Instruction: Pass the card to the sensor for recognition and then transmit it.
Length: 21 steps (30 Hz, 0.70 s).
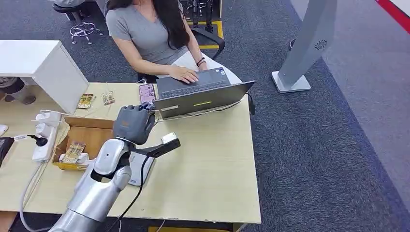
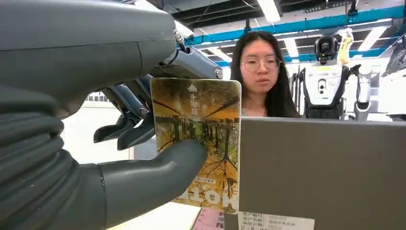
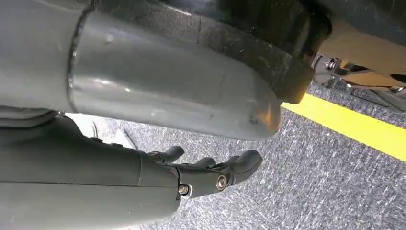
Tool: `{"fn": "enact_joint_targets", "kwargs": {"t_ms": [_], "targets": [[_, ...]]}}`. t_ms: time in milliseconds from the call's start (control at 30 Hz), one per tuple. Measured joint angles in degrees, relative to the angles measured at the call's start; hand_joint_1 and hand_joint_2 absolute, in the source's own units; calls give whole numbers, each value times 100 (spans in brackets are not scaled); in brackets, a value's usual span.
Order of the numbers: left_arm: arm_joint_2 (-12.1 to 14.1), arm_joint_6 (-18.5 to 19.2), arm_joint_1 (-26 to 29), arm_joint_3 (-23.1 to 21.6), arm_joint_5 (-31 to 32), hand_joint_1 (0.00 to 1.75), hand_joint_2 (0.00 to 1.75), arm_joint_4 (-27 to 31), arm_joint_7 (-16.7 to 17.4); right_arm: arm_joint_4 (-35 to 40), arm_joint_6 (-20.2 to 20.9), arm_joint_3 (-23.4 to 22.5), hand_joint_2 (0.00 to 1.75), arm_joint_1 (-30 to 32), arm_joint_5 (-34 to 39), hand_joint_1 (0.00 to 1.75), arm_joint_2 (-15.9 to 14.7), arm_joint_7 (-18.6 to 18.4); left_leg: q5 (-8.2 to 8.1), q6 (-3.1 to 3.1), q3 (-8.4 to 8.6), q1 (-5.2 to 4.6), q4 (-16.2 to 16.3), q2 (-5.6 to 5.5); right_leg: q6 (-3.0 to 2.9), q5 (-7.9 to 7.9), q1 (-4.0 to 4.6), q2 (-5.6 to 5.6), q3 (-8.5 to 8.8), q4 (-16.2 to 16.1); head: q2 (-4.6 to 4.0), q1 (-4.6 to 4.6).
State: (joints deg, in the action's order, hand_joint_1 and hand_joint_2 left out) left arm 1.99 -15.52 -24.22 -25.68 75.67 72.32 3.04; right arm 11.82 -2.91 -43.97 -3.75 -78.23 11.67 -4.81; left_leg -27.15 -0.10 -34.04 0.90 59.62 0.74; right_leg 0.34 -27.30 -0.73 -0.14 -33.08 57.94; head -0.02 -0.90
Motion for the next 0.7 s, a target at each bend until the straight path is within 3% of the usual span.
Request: {"fn": "enact_joint_targets", "kwargs": {"t_ms": [433,700], "targets": [[0,107,53,-55,-4,175,175,53,48,0,-2,-33,0,5,15,0,0,-4,0,0,0,-1,0,0,0,0,0,-1,0,0,0,0],[37,419,480,-266,682,175,175,382,887,0,-114,-205,0,58,203,0,20,-98,-2,1,-4,-1,0,0,1,-3,0,1,-1,0,0,0]]}}
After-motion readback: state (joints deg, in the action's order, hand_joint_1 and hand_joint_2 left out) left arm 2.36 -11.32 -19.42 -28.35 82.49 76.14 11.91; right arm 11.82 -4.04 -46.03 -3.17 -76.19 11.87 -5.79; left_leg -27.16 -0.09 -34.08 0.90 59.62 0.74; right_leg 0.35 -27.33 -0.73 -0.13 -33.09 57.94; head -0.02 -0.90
